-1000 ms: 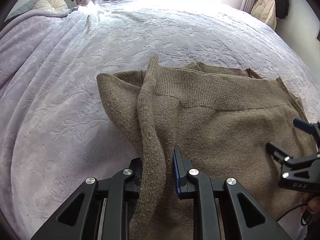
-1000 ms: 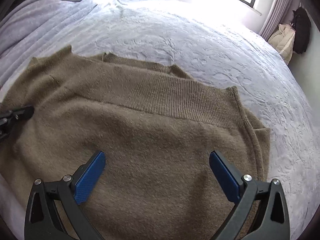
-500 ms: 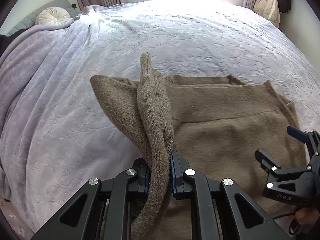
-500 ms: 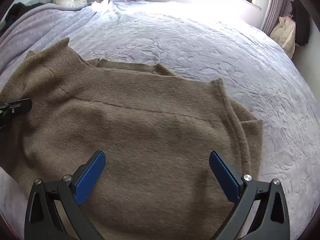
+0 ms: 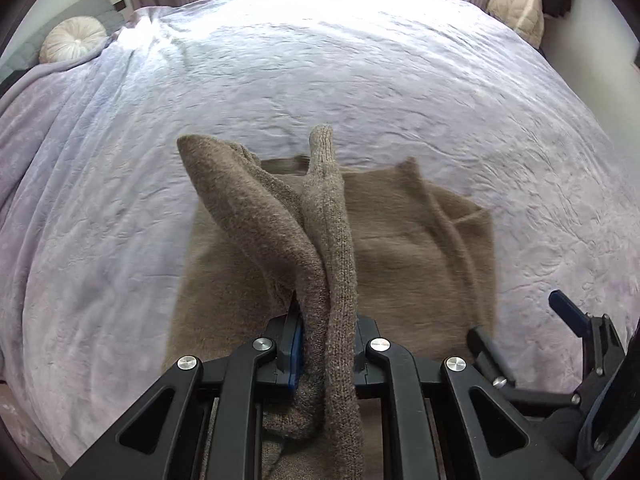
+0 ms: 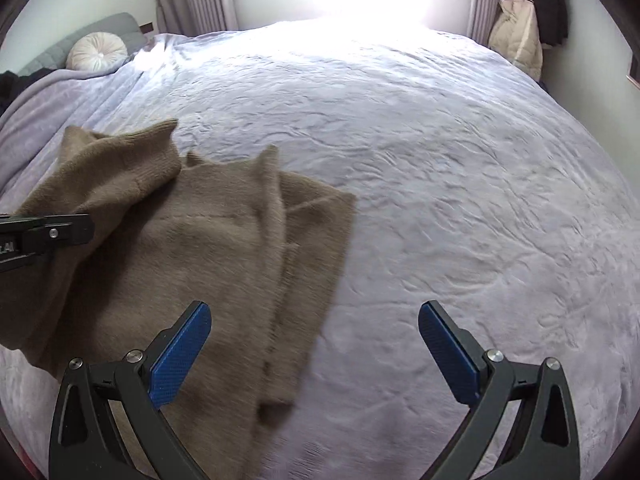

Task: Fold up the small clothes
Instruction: 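Lift the held side edge with the left tool and fold it across, then lay the side edge down and open the left tool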

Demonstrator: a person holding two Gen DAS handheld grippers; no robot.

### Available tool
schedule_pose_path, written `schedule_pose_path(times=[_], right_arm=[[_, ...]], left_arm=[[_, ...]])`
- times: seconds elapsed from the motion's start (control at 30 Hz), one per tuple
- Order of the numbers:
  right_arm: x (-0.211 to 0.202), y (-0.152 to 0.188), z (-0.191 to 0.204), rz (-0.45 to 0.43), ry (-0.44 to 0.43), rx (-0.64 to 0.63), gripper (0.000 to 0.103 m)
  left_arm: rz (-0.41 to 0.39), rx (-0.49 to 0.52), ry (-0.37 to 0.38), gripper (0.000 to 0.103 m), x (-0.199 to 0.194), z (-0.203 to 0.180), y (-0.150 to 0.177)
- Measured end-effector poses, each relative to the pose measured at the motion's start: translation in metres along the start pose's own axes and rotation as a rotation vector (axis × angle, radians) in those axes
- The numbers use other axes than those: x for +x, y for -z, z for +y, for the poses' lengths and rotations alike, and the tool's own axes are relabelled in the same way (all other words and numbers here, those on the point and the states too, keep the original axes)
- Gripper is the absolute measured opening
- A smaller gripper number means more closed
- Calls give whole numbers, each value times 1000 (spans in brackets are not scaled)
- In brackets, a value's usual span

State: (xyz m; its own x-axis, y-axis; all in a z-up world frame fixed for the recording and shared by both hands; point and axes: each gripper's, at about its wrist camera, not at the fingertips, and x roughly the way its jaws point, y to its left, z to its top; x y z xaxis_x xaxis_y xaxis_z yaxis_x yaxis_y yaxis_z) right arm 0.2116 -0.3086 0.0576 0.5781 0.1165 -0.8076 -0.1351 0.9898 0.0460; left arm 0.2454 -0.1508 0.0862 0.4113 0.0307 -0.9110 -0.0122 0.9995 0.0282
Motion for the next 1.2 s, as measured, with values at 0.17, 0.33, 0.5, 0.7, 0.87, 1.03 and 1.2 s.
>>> schedule_pose_path(times=[0.17, 0.33, 0.5, 0.7, 0.87, 1.03, 1.2], right_arm=[[4, 14, -22, 13, -19, 37, 103], [3, 23, -36, 9, -25, 52, 103], [-1, 27, -45, -6, -28, 73, 103], [-3, 34, -55, 7, -23, 97, 103], [-15, 40, -60, 12, -8, 65, 103], [-41, 38, -75, -26, -14, 104, 103], [-52, 31, -79, -26, -320, 217, 103]], left_arm=[[35, 57, -18, 13, 20, -59, 6], [47, 81, -65, 13, 33, -81, 12], [1, 52, -10, 13, 7, -87, 4], [93, 90, 45, 42, 41, -106, 13], [48, 102, 252, 96, 10, -96, 21], [-44, 73, 510, 96, -57, -43, 27], [-199, 85, 370, 96, -84, 13, 43]])
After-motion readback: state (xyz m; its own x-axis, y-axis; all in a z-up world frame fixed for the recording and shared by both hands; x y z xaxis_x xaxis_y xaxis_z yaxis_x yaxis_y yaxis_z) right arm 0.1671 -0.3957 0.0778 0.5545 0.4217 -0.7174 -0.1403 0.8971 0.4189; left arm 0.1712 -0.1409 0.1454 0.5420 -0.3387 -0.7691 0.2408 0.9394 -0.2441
